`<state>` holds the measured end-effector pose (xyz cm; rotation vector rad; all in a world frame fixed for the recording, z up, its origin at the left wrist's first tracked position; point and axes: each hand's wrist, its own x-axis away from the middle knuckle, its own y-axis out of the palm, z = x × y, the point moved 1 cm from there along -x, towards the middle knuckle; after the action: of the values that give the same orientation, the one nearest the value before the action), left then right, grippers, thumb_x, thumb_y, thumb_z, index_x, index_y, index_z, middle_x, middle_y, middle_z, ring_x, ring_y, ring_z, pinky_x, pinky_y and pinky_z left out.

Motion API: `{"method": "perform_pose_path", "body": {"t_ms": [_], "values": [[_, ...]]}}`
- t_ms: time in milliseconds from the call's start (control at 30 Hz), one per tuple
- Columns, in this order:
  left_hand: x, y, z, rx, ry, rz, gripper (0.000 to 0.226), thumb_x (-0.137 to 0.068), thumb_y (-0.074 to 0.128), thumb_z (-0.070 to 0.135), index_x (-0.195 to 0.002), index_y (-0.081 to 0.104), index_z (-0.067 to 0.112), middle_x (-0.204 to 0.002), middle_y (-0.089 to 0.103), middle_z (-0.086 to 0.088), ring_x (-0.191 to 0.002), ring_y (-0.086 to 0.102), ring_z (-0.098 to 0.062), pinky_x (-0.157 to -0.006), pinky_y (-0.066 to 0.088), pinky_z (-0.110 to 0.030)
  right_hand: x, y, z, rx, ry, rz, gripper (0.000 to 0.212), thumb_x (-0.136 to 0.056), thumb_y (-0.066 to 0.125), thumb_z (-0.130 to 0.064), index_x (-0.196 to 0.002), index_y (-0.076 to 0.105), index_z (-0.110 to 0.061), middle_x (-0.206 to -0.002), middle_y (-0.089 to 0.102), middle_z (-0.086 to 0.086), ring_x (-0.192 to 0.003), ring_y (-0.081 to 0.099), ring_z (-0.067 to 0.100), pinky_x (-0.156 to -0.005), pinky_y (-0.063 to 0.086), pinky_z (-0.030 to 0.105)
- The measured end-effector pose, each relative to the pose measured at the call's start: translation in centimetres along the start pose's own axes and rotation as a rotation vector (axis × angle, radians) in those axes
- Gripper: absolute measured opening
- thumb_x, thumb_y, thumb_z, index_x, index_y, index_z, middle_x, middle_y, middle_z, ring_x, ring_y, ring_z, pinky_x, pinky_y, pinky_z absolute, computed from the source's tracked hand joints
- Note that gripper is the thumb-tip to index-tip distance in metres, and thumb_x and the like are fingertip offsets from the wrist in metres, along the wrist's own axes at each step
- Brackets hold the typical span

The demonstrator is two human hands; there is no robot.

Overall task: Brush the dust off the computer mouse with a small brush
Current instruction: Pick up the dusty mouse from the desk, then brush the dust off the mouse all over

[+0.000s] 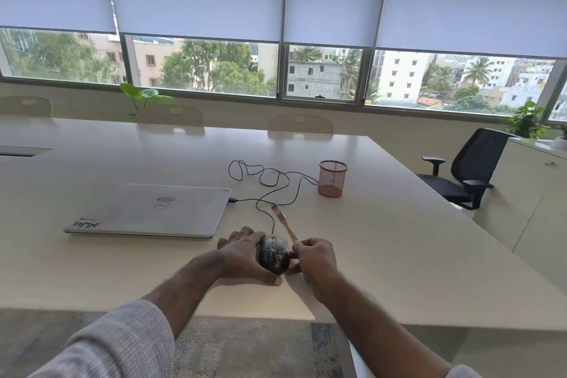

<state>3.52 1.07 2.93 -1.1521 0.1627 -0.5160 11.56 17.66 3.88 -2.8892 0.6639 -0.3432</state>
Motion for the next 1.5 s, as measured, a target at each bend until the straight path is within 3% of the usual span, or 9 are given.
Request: {"method": "perform_pose_path", "body": {"t_ms": [100,233,367,533,700,967,1200,1400,1500], "values": [[0.4,0.4,0.1,0.066,-0.01,0.039,0.135,-0.035,0.078,0.085,-0.152,0.04,0.029,-0.127,0.036,0.01,-0.121,0.034,-0.014,-0.102,0.026,-0.032,0.2,-0.2,-0.1,0.01,0.006,-0.017,0.022,-0.105,0.056,-0.016,-0.087,0.066,-0.006,-0.095,0.076,0.016,-0.066,0.069,0.027,-0.047,0.047,0.026],[1.3,0.9,0.0,0.146,-0.008,0.084,0.131,-0.034,0.083,0.082,-0.147,0.045,0.027,-0.127,0.042,0.011,-0.119,0.039,-0.013,-0.097,0.03,-0.029,0.8,-1.1,0.0,-0.033,0.013,-0.063,0.019,-0.106,0.054,-0.015,-0.097,0.065,-0.002,-0.092,0.077,0.013,-0.05,0.066,0.019,-0.034,0.039,0.018],[3.0,0.9,0.6,0.216,-0.025,0.086,0.125,-0.034,0.086,0.075,-0.142,0.046,0.028,-0.127,0.048,0.008,-0.117,0.043,-0.014,-0.091,0.032,-0.026,2.0,-1.7,0.4,-0.073,0.005,-0.101,0.019,-0.105,0.056,-0.016,-0.098,0.065,-0.002,-0.092,0.078,0.011,-0.044,0.066,0.014,-0.033,0.039,0.016],[5.3,1.1,2.0,0.243,-0.02,0.068,0.121,-0.043,0.095,0.063,-0.145,0.043,0.023,-0.135,0.051,0.003,-0.122,0.046,-0.019,-0.108,0.041,-0.039,3.8,-2.5,1.4,-0.082,-0.024,-0.132,0.017,-0.104,0.059,-0.017,-0.093,0.067,-0.006,-0.093,0.079,0.008,-0.049,0.068,0.015,-0.039,0.041,0.02],[7.3,2.2,2.2,0.242,0.014,0.109,0.131,-0.055,0.099,0.057,-0.16,0.03,0.02,-0.155,0.041,0.001,-0.14,0.038,-0.022,-0.117,0.029,-0.038,5.9,-3.4,2.0,-0.139,-0.056,-0.166,0.015,-0.103,0.061,-0.014,-0.093,0.067,-0.004,-0.083,0.08,0.003,-0.046,0.066,0.015,-0.04,0.042,0.02],[11.0,4.5,2.1,0.138,0.104,0.179,0.144,-0.033,0.072,0.09,-0.157,0.033,0.028,-0.138,0.039,0.014,-0.127,0.034,-0.01,-0.107,0.025,-0.032,10.0,-4.9,3.9,-0.157,-0.091,-0.208,0.02,-0.103,0.061,-0.017,-0.1,0.067,0.001,-0.089,0.082,0.003,-0.052,0.067,0.014,-0.045,0.046,0.02],[14.3,6.7,1.6,0.172,0.152,0.273,0.124,-0.039,0.081,0.08,-0.147,0.039,0.037,-0.127,0.041,0.021,-0.117,0.04,-0.006,-0.099,0.029,-0.029,12.3,-5.4,5.4,-0.181,-0.118,-0.258,0.016,-0.103,0.061,-0.016,-0.096,0.066,-0.002,-0.093,0.081,0.01,-0.054,0.068,0.017,-0.048,0.046,0.021],[17.6,8.4,1.4,0.245,0.137,0.292,0.114,-0.042,0.083,0.062,-0.144,0.038,0.038,-0.127,0.047,0.019,-0.117,0.046,-0.006,-0.097,0.025,-0.014,14.2,-5.2,6.9,-0.212,-0.094,-0.34,0.013,-0.103,0.06,-0.011,-0.101,0.065,0.0,-0.095,0.08,0.016,-0.057,0.07,0.018,-0.047,0.05,0.024],[19.2,9.1,1.2,0.32,0.109,0.28,0.11,-0.045,0.087,0.059,-0.142,0.038,0.042,-0.126,0.046,0.026,-0.117,0.043,0.004,-0.101,0.028,-0.02,14.9,-5.2,7.6,-0.233,-0.058,-0.386,0.015,-0.104,0.057,-0.009,-0.107,0.064,0.003,-0.096,0.081,0.013,-0.06,0.071,0.019,-0.049,0.052,0.025]]}}
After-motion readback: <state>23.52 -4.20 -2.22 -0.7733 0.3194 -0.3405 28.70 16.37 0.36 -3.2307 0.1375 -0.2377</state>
